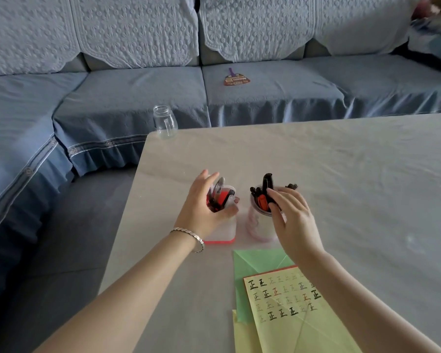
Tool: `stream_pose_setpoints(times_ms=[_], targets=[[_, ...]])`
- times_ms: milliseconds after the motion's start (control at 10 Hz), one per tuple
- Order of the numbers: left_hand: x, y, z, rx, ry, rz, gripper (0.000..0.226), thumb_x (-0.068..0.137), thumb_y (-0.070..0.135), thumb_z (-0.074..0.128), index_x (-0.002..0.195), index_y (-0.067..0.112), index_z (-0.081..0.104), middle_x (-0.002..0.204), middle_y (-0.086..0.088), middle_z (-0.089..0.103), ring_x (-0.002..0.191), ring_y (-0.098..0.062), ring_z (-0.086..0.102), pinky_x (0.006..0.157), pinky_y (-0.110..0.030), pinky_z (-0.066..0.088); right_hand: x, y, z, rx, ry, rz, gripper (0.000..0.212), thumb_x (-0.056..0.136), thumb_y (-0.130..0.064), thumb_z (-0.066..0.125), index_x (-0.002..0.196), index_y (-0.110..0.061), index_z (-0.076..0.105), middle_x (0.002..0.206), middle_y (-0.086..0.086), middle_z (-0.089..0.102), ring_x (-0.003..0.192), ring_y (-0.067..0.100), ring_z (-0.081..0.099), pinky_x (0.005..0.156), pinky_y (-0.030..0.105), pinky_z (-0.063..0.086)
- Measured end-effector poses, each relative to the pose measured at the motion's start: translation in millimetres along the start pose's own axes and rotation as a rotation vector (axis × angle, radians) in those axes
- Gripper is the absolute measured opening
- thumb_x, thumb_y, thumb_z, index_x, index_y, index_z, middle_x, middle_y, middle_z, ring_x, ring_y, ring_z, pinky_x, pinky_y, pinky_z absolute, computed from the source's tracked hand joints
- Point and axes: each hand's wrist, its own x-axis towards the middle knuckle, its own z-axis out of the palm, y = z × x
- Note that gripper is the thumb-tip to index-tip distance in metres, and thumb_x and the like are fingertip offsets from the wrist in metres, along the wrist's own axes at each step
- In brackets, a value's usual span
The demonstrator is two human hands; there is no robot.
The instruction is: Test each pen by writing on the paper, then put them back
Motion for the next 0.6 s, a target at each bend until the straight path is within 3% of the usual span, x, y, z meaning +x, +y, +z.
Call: stream_pose_setpoints(times_ms=[100,200,300,400,500,600], targets=[[1.4,-2.0,4.8,0.037,0.061,0.010,0.068,0.067,0.040,0.073,0.125,0.013,0.052,0.138,-0.001,0.035,0.119,0.004,0.032,0.094,-0.005,0.026,-8.5,0.9,5.1,-0.173,0.017,-0.028,0.043,0.090,-0.024,0.042,0.123,0.000,0.055,0.127,0.011,0.058,0.129,0.027,0.032,0.111,0.034,0.018],[-3.5,-2.0,9.3,0.070,0.167,0.000,0.047,0.073,0.027,0.076,0.112,0.007,0.057,0.131,-0.004,0.035,0.105,-0.009,0.046,0.084,-0.011,0.032,-5.6,-2.0,9.8,-0.135,-0.054,0.091,0.060,0.090,-0.035,0.041,0.134,0.005,0.038,0.141,0.019,0.041,0.136,0.024,0.016,0.112,0.024,0.006],[-6.8,-0.1,15.7,0.076,0.254,-0.040,0.040,0.077,0.023,0.073,0.108,0.005,0.056,0.130,-0.005,0.035,0.095,-0.009,0.046,0.076,-0.013,0.036,0.5,-3.9,15.2,-0.091,-0.077,0.129,0.061,0.087,-0.025,0.056,0.135,0.008,0.036,0.142,0.021,0.039,0.136,0.021,0.014,0.111,0.023,0.010],[-5.8,6.7,21.7,0.073,0.257,-0.146,0.044,0.079,0.028,0.071,0.112,0.006,0.054,0.133,-0.004,0.032,0.099,-0.022,0.055,0.079,-0.028,0.046,3.7,-8.5,12.9,-0.057,-0.115,0.177,0.061,0.086,-0.019,0.063,0.137,0.000,0.037,0.145,0.012,0.036,0.140,0.022,0.016,0.112,0.027,0.012],[-10.7,8.6,16.2,-0.022,0.131,-0.106,0.069,0.075,0.022,0.075,0.134,0.016,0.039,0.138,-0.004,0.024,0.120,-0.016,0.042,0.097,-0.021,0.035,-7.0,-9.5,-2.6,0.018,-0.144,0.158,0.062,0.085,-0.016,0.063,0.140,-0.011,0.034,0.148,0.002,0.031,0.138,0.013,0.015,0.112,0.026,0.014],[-24.3,9.0,-2.2,-0.003,0.079,-0.077,0.082,0.077,0.025,0.072,0.143,0.017,0.024,0.149,-0.007,0.015,0.131,-0.005,0.017,0.100,-0.006,0.014,-17.0,-13.2,-27.6,0.106,-0.239,0.215,0.056,0.085,-0.011,0.061,0.136,-0.019,0.040,0.137,-0.013,0.034,0.127,0.000,0.024,0.105,0.021,0.020]])
